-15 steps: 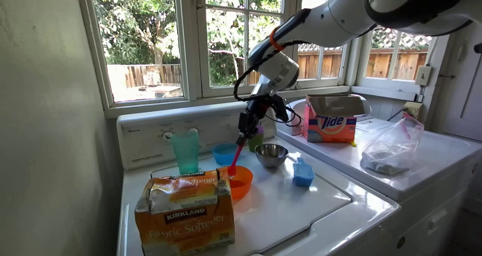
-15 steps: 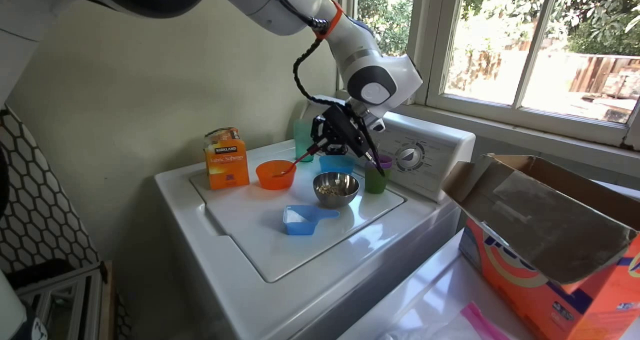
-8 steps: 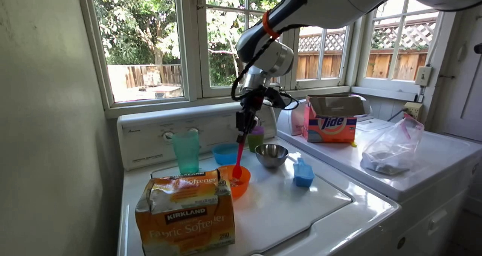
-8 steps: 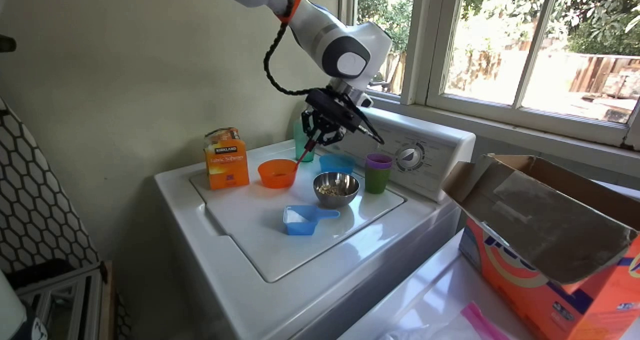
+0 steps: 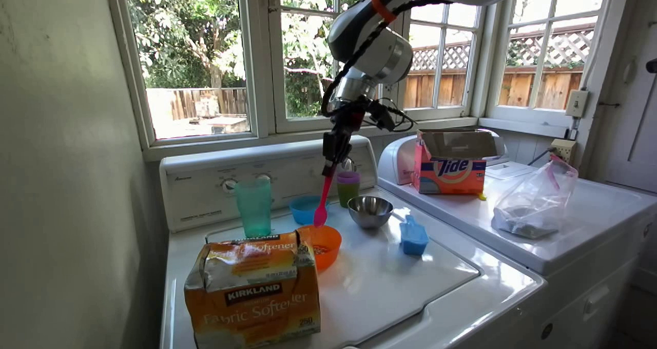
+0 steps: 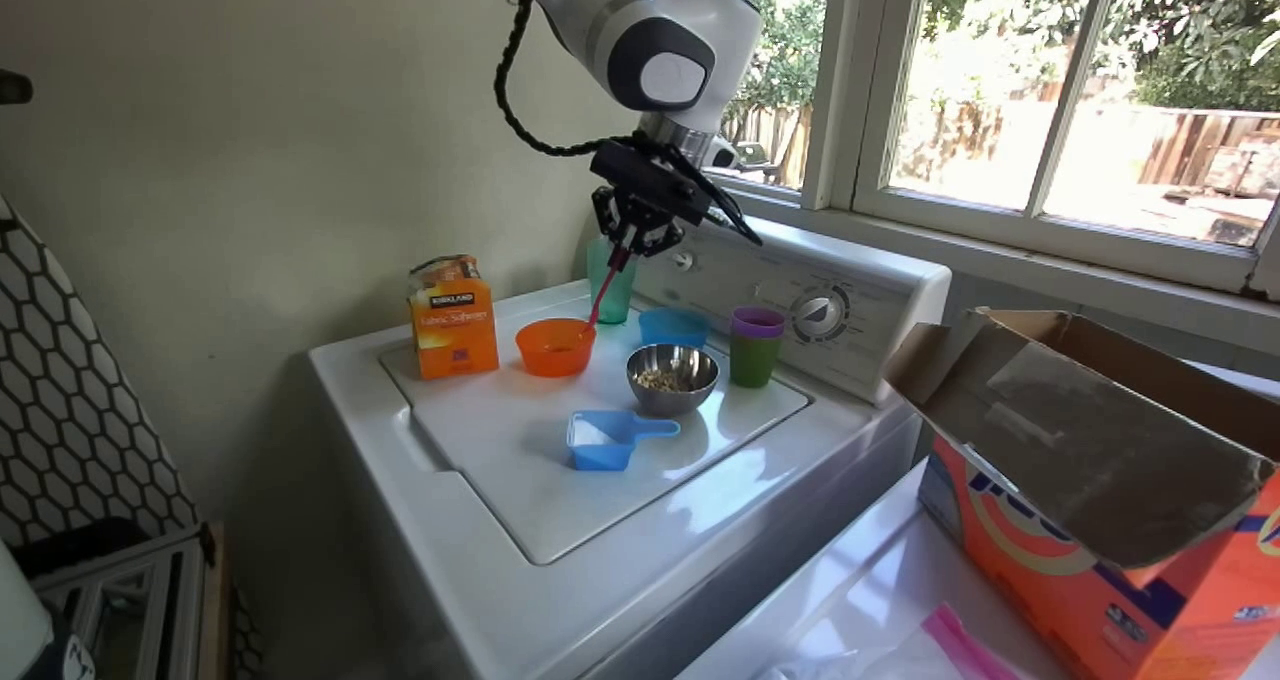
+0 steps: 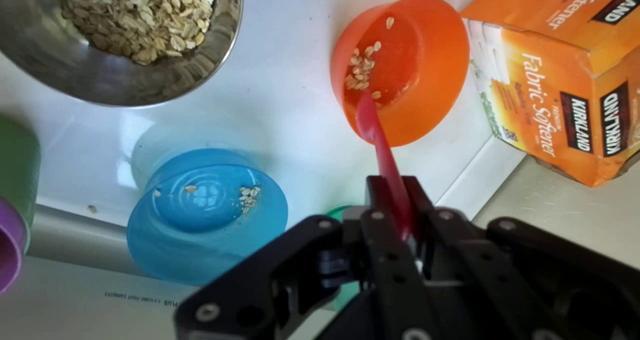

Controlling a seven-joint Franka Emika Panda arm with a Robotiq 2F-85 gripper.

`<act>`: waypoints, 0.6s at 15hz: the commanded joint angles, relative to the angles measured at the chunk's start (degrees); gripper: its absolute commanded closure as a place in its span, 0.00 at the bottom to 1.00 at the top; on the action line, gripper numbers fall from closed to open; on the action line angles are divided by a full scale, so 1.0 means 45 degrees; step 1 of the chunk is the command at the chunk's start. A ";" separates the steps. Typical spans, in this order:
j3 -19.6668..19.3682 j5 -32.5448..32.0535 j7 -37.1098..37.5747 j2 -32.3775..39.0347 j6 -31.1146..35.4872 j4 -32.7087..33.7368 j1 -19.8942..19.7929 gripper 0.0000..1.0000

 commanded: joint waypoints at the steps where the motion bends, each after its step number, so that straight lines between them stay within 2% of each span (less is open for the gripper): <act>1: 0.0211 0.1266 -0.1442 -0.1319 0.1370 -0.1446 -0.0501 0.97; 3: 0.0197 0.2184 -0.2546 -0.1538 0.1798 -0.1606 -0.0647 0.97; 9: -0.0007 0.4817 -0.6101 -0.1494 0.1462 -0.1219 -0.0959 0.97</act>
